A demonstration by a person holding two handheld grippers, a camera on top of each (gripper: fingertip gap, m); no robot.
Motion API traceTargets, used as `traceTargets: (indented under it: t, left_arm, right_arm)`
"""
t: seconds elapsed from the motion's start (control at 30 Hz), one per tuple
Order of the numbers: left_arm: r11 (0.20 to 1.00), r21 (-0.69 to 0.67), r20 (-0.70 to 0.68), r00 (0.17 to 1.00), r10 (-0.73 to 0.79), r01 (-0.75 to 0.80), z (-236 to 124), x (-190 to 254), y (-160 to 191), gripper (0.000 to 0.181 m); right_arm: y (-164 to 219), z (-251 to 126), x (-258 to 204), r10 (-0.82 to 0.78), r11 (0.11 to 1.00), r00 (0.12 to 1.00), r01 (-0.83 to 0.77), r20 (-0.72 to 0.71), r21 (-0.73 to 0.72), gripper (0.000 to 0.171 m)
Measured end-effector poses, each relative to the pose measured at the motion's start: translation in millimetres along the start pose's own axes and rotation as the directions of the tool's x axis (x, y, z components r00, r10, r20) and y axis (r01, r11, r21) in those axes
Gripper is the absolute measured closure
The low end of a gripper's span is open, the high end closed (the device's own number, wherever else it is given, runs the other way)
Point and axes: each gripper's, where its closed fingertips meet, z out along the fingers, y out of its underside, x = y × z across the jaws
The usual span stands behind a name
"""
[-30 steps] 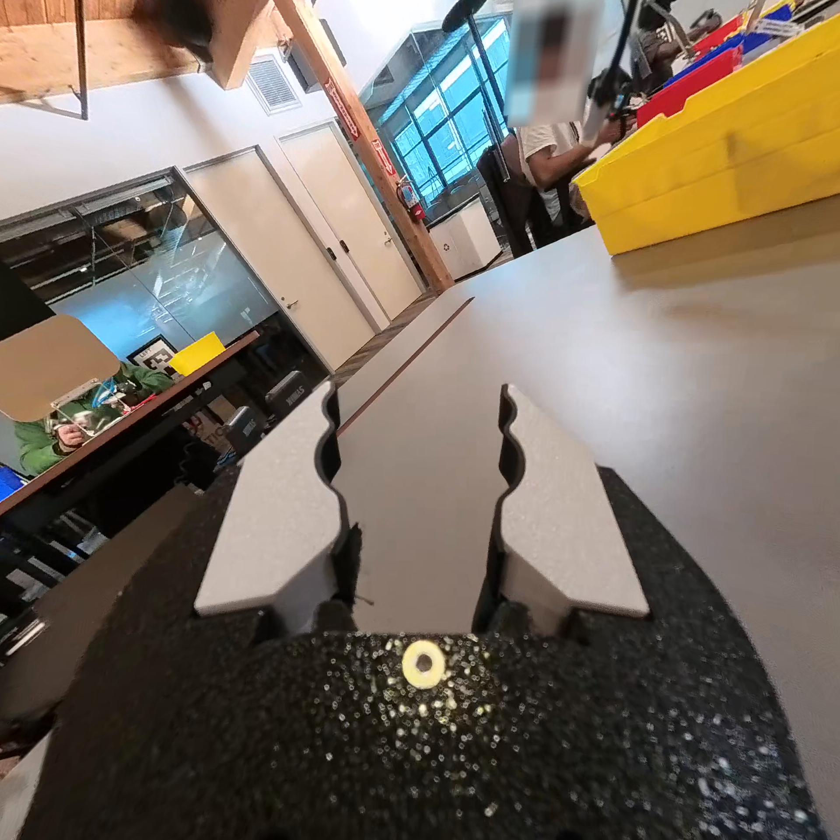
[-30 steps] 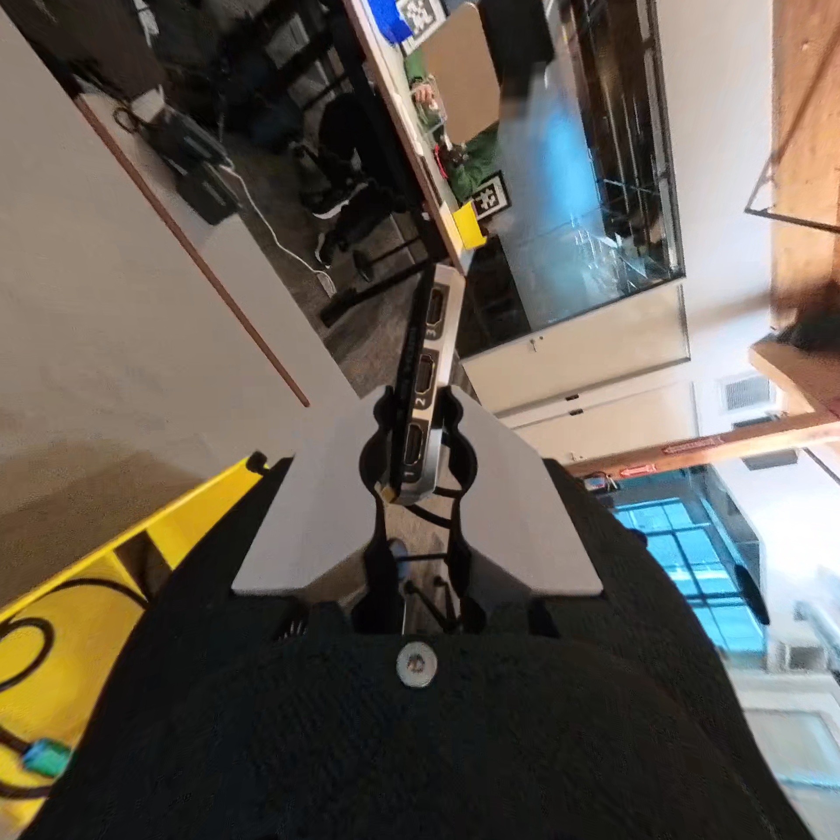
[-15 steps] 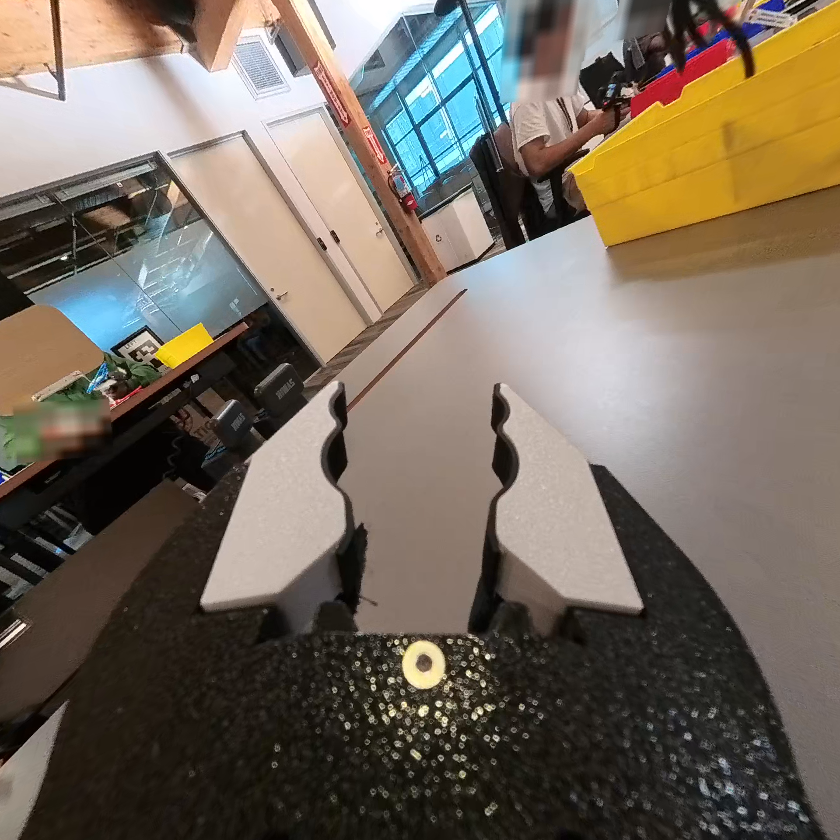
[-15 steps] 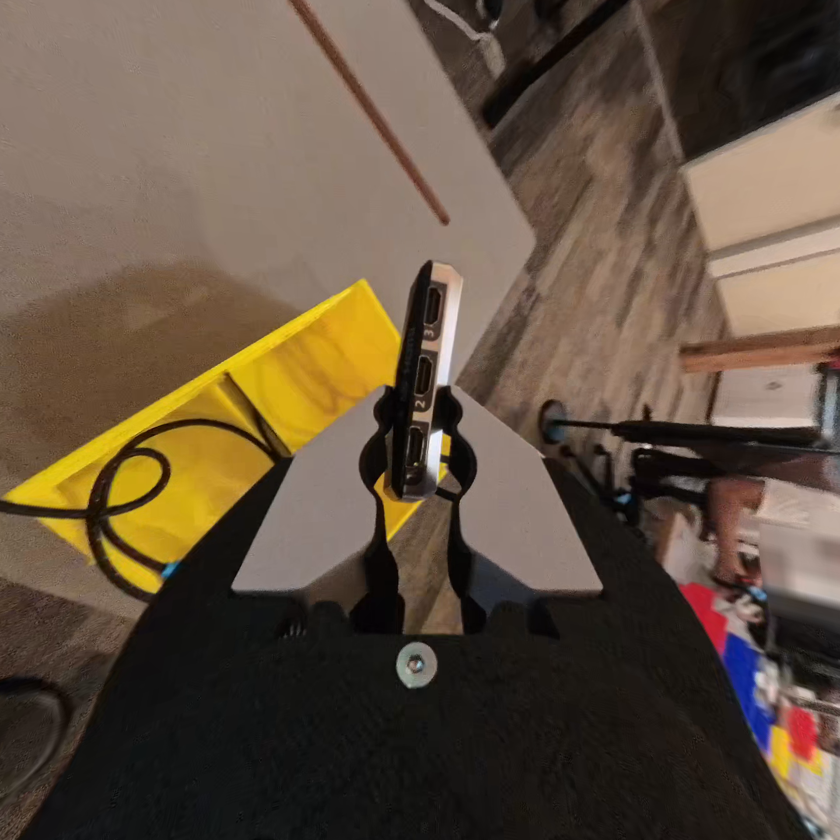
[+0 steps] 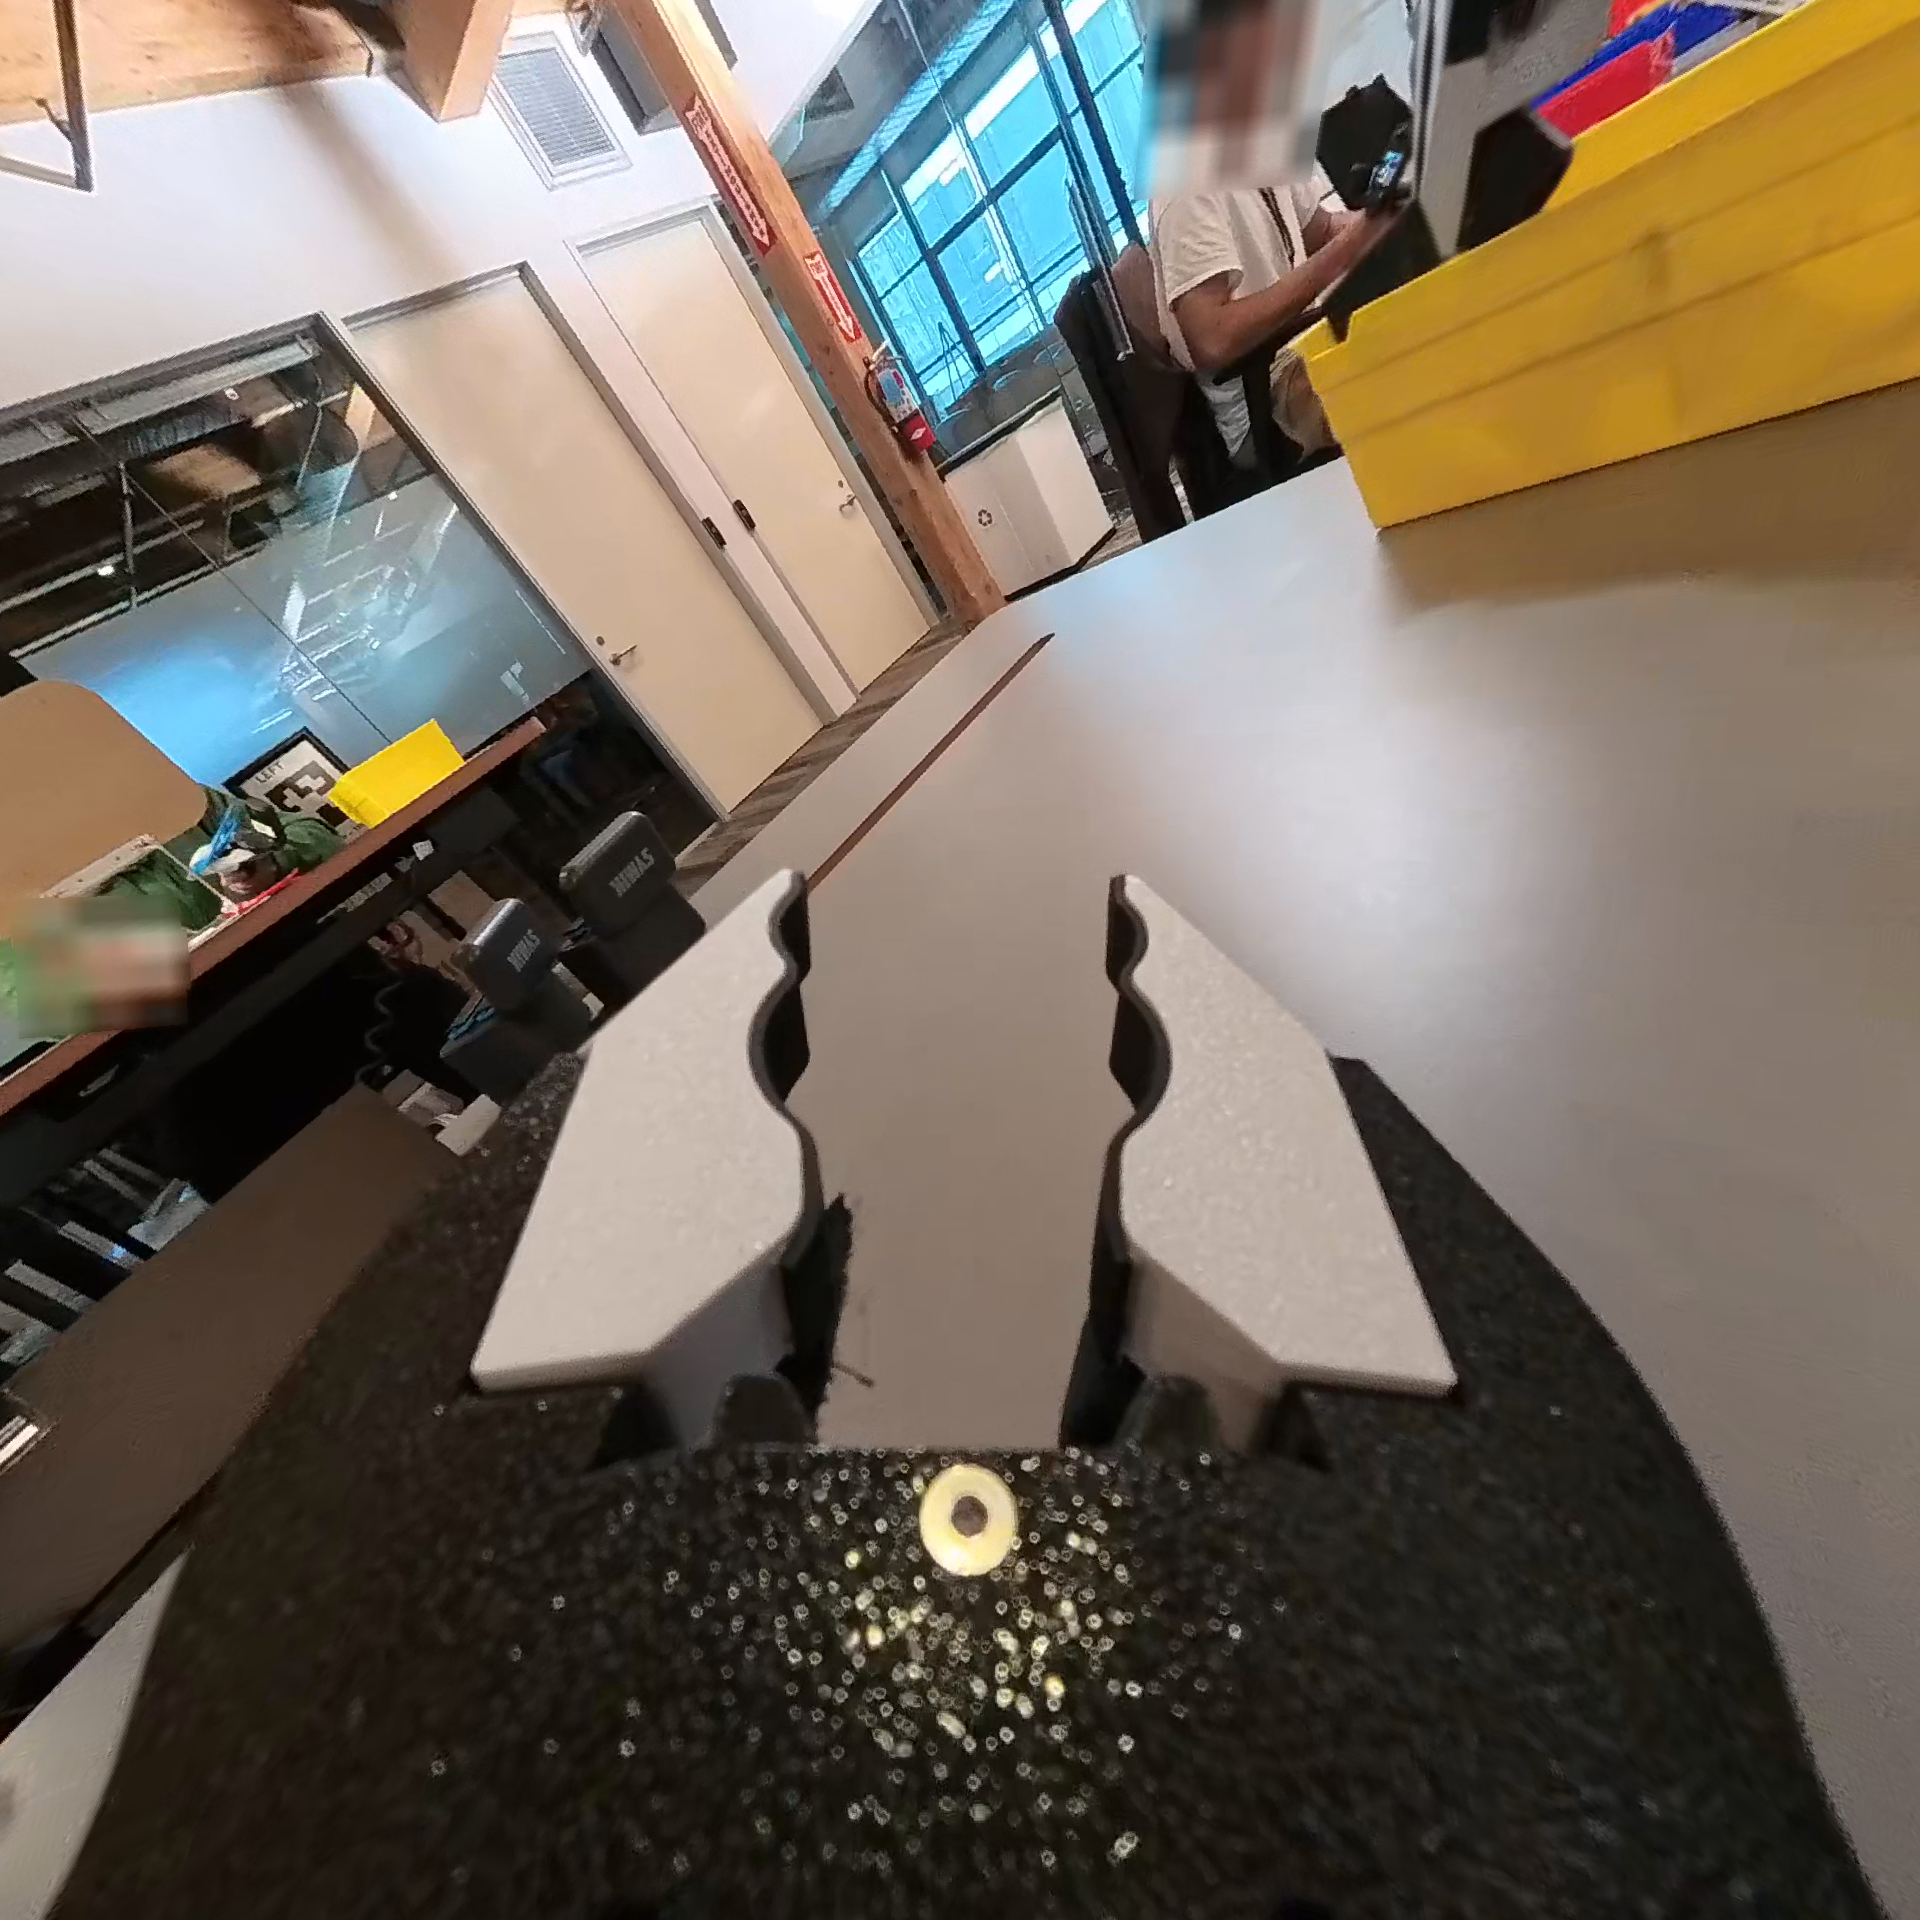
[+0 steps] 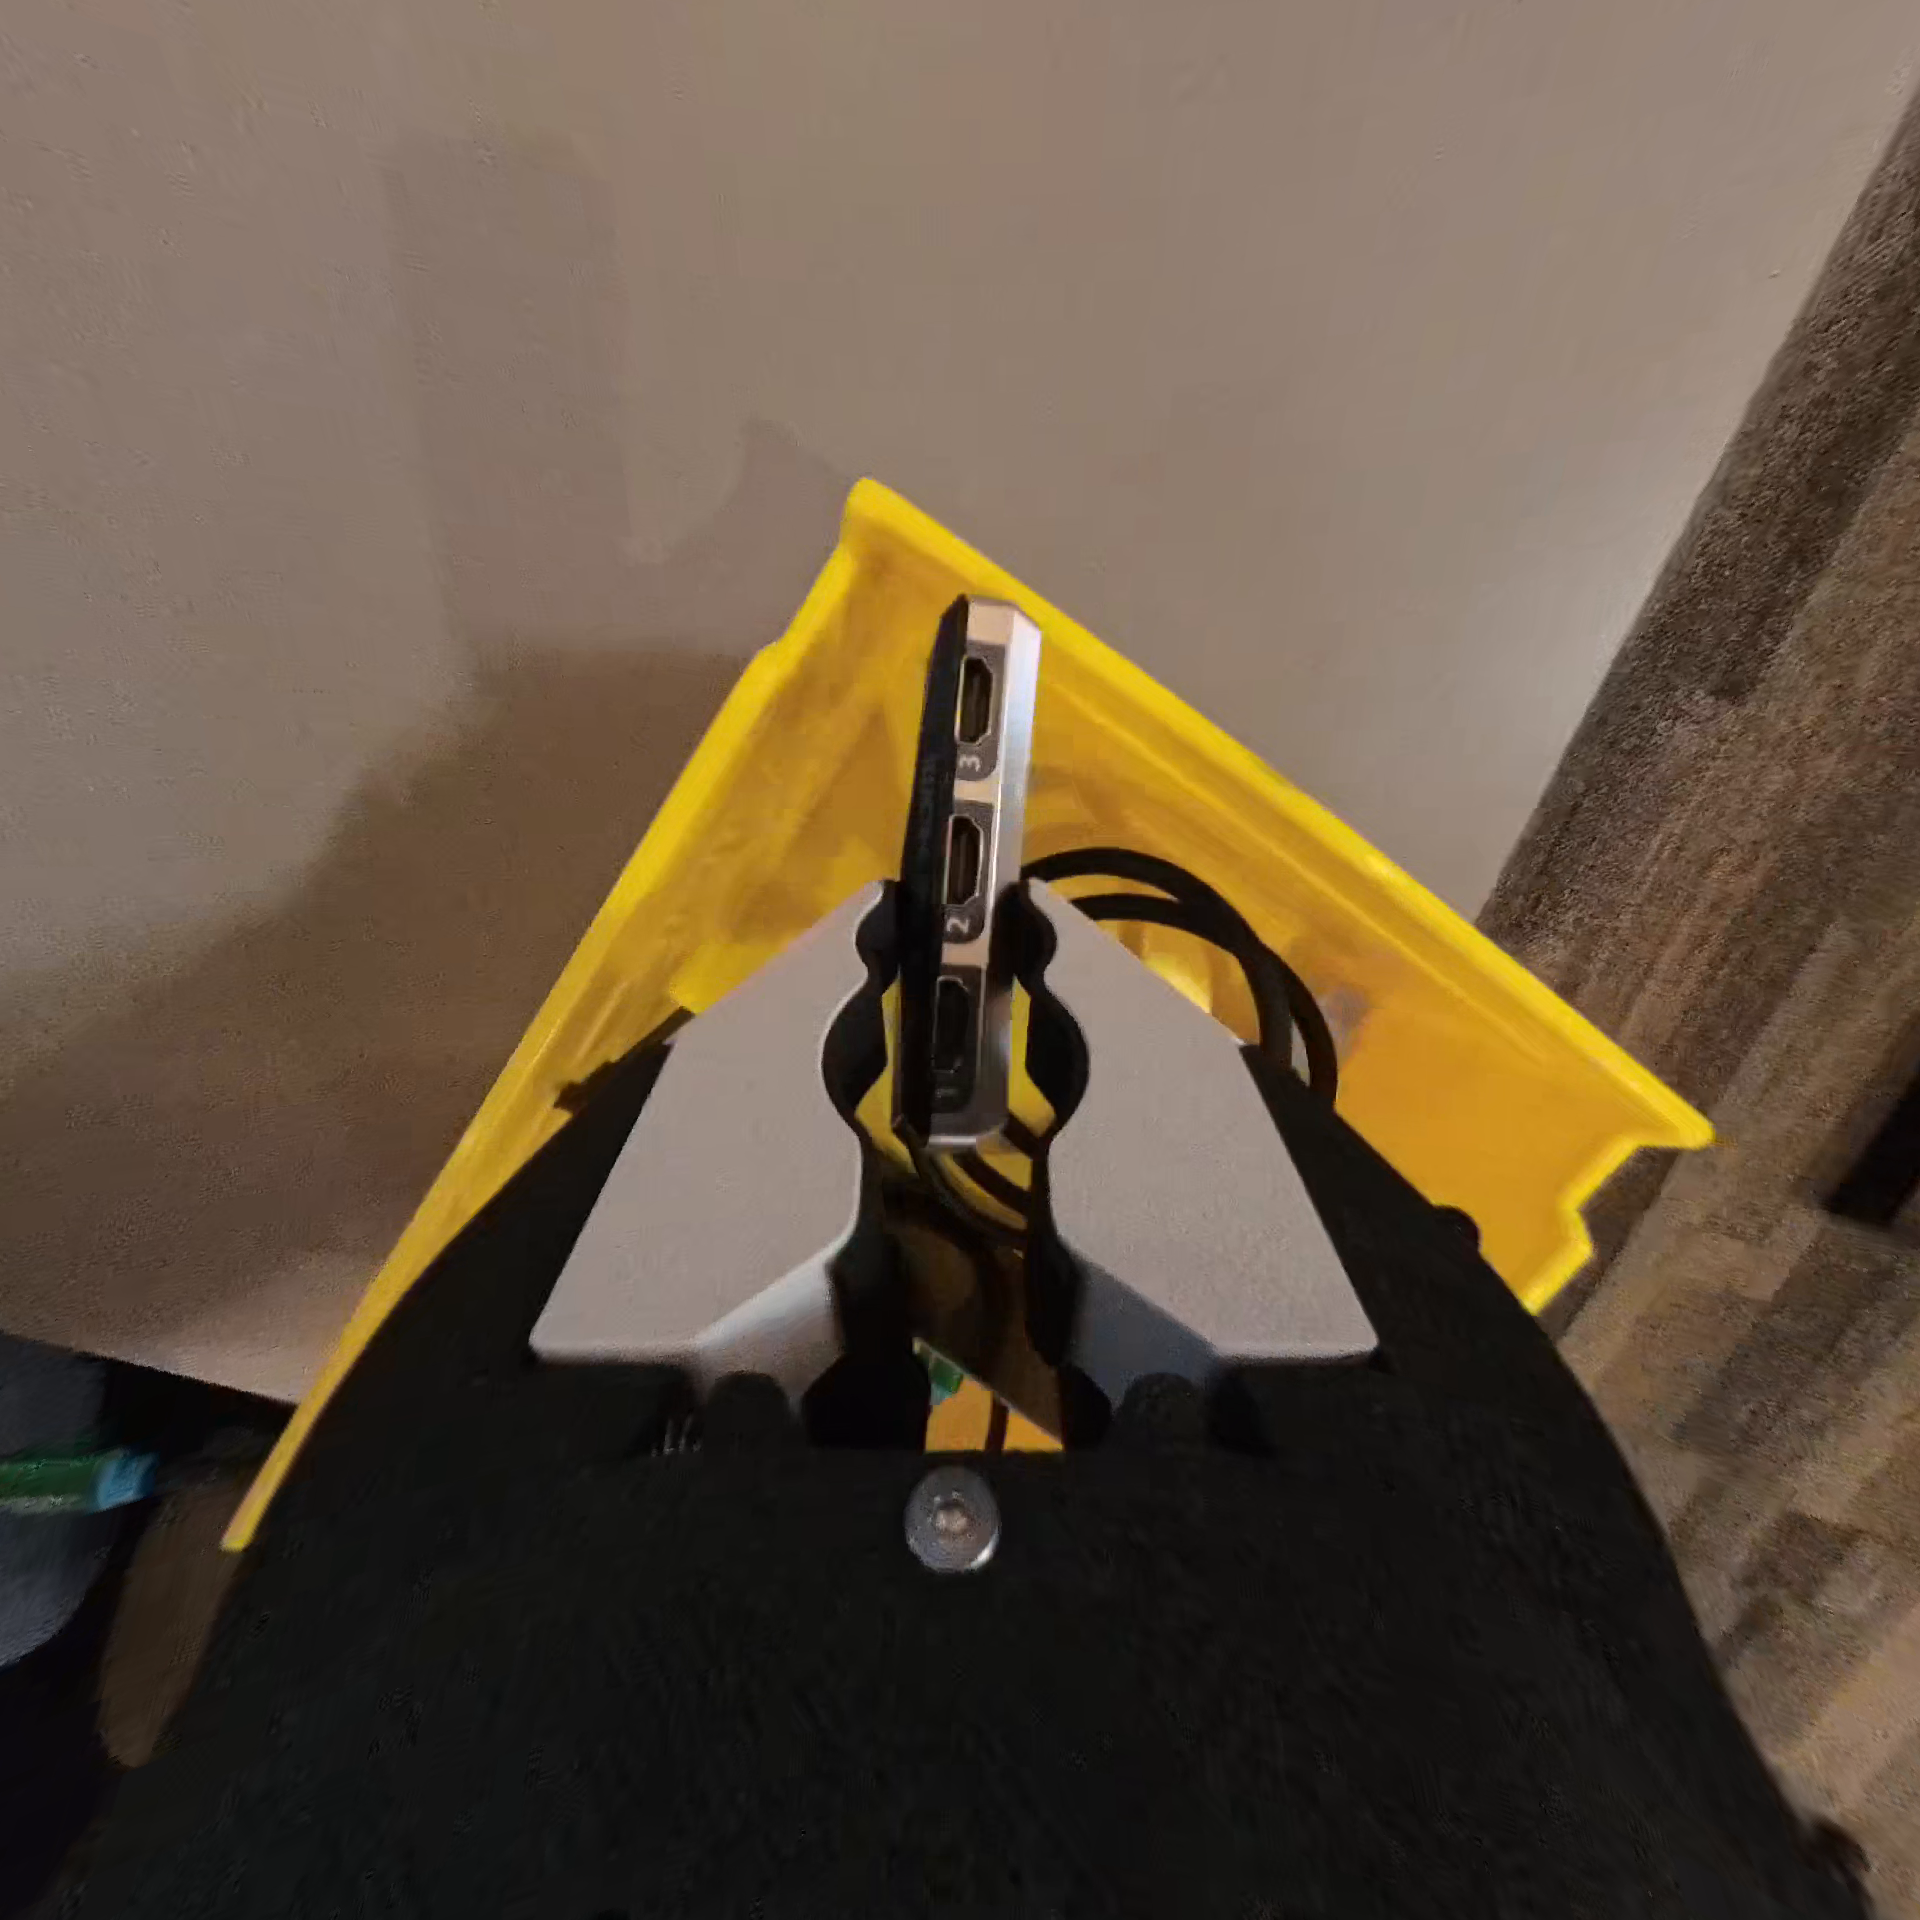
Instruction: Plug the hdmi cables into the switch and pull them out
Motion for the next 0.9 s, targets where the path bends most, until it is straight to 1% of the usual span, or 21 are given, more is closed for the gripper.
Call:
traceTargets:
  t: [0.07, 0.13, 0.17, 0.2, 0.23, 0.27, 0.3, 0.37, 0.4, 0.47, 0.5, 0.53, 0.57, 0.6, 0.63, 0.67, 0.73, 0.8, 0.83, 0.87, 0.9]
  left_arm:
    - [1.0, -0.011, -0.004, 1.0, -0.012, 0.012, 0.8, -0.2, 2.2, 0.126]
    - [0.999, -0.02, -0.005, 1.0, -0.026, 0.026, 1.3, -0.6, 4.0, 0.125]
    - [0.999, -0.024, -0.008, 0.999, -0.031, 0.031, 1.6, -0.4, 4.9, 0.125]
    - [0.999, -0.028, -0.006, 0.999, -0.034, 0.034, 1.8, -0.8, 5.6, 0.124]
    - [0.999, -0.03, -0.005, 0.999, -0.034, 0.034, 2.0, -1.0, 6.0, 0.124]
    - [0.999, -0.031, -0.006, 0.999, -0.034, 0.033, 2.2, -0.7, 6.2, 0.124]
    - [0.999, -0.032, -0.007, 0.999, -0.032, 0.031, 2.4, -0.3, 6.2, 0.124]
    - [0.999, -0.035, -0.013, 1.0, -0.02, 0.019, 3.0, 1.7, 6.3, 0.123]
    - [0.999, -0.037, -0.016, 1.0, -0.011, 0.01, 3.3, 2.9, 6.4, 0.123]
    - [0.999, -0.039, -0.024, 1.0, 0.015, -0.016, 3.4, 6.0, 6.2, 0.123]
    - [0.999, -0.038, -0.028, 0.999, 0.032, -0.033, 3.3, 8.0, 5.5, 0.123]
    - [0.998, -0.037, -0.033, 0.998, 0.054, -0.055, 3.2, 10.4, 4.8, 0.123]
    - [0.996, -0.039, -0.039, 0.996, 0.08, -0.081, 2.9, 13.3, 4.4, 0.123]
    - [0.993, -0.04, -0.041, 0.993, 0.11, -0.112, 2.4, 16.1, 3.4, 0.123]
    - [0.989, -0.036, -0.04, 0.989, 0.144, -0.145, 1.2, 19.0, 0.8, 0.123]
    - [0.985, -0.034, -0.038, 0.985, 0.17, -0.171, -1.0, 21.5, -3.4, 0.123]
    - [0.984, -0.004, -0.041, 0.984, 0.175, -0.176, -7.9, 27.5, -21.9, 0.125]
    - [0.989, 0.001, -0.044, 0.988, 0.15, -0.15, -16.0, 28.1, -45.1, 0.124]
    - [0.993, -0.033, -0.031, 0.993, 0.113, -0.114, -20.6, 22.9, -52.9, 0.123]
    - [0.995, -0.073, -0.027, 0.997, 0.072, -0.074, -27.1, 17.2, -58.7, 0.12]
    - [0.994, -0.106, -0.016, 0.999, 0.033, -0.035, -36.3, 8.4, -63.6, 0.119]
  right_arm:
    - [6.9, 17.1, -2.5, 0.013, 0.997, 1.0, -0.011, 0.015, -0.072, 0.15]
    - [16.8, 32.5, -8.1, -0.028, 0.986, 0.999, 0.031, 0.019, -0.161, 0.149]
    - [21.5, 35.7, -5.5, -0.067, 0.977, 0.998, 0.061, -0.019, -0.207, 0.141]
    - [24.8, 33.9, -0.9, -0.111, 0.965, 0.991, 0.091, -0.069, -0.247, 0.128]
    - [24.7, 26.9, 4.5, -0.152, 0.955, 0.98, 0.113, -0.129, -0.273, 0.12]
    - [20.2, 14.9, 11.1, -0.191, 0.952, 0.959, 0.129, -0.209, -0.278, 0.117]
    - [11.1, -1.6, 16.8, -0.22, 0.955, 0.927, 0.141, -0.303, -0.259, 0.113]
    - [-16.7, -43.1, 15.5, -0.242, 0.969, 0.838, 0.183, -0.489, -0.166, 0.102]
    - [-34.3, -66.4, 6.3, -0.245, 0.968, 0.781, 0.229, -0.575, -0.102, 0.1]
    - [-72.1, -108.2, -37.5, -0.218, 0.93, 0.685, 0.362, -0.695, 0.065, 0.1]
    - [-91.0, -125.5, -68.8, -0.173, 0.886, 0.664, 0.427, -0.728, 0.179, 0.101]
    - [-109.2, -138.9, -104.5, -0.111, 0.819, 0.672, 0.479, -0.732, 0.316, 0.104]
    - [-126.0, -147.4, -143.5, -0.055, 0.723, 0.712, 0.512, -0.7, 0.464, 0.107]
    - [-140.4, -150.9, -182.5, -0.02, 0.605, 0.768, 0.518, -0.64, 0.604, 0.111]
    - [-151.7, -149.0, -217.0, -0.01, 0.489, 0.821, 0.502, -0.571, 0.713, 0.115]
    - [-160.9, -142.0, -243.2, -0.007, 0.393, 0.861, 0.471, -0.509, 0.79, 0.115]
    - [-177.4, -115.8, -268.9, 0.033, 0.244, 0.902, 0.41, -0.43, 0.879, 0.115]
    - [-192.1, -76.6, -276.6, 0.072, 0.118, 0.909, 0.4, -0.41, 0.909, 0.117]
    - [-197.4, -52.6, -275.6, 0.093, 0.1, 0.893, 0.432, -0.441, 0.896, 0.119]
    - [-201.7, -28.7, -274.1, 0.114, 0.106, 0.858, 0.491, -0.501, 0.865, 0.123]
    - [-205.5, -6.9, -275.0, 0.117, 0.122, 0.818, 0.551, -0.563, 0.826, 0.124]
